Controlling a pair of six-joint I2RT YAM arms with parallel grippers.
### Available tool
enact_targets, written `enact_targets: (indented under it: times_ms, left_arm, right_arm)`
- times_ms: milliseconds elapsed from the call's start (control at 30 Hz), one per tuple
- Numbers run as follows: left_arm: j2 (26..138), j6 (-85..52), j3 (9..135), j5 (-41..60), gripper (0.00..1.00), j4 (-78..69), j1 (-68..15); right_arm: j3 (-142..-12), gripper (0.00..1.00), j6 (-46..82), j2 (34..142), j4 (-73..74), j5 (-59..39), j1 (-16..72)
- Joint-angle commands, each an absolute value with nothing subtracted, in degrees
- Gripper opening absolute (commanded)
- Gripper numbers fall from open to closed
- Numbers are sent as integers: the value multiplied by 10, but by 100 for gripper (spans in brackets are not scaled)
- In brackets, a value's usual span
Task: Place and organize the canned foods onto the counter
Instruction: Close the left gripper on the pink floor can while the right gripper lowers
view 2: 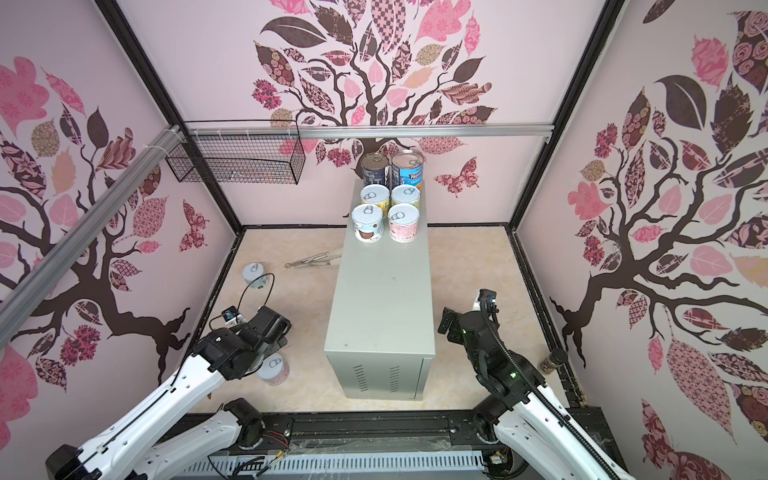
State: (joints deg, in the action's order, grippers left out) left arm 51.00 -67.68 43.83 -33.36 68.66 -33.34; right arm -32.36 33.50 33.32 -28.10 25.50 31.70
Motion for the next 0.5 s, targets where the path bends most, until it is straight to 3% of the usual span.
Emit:
enact_targets:
  times_ms: [0,467]
  left_arm:
    - [511,-734,399,-325,98,683,-331]
    - [538,-767,319,-299,98,583,-331]
  right_arm:
    - [-316,100,348,342,-235,247,316]
    - [-286,100,335,352,-189,204,316]
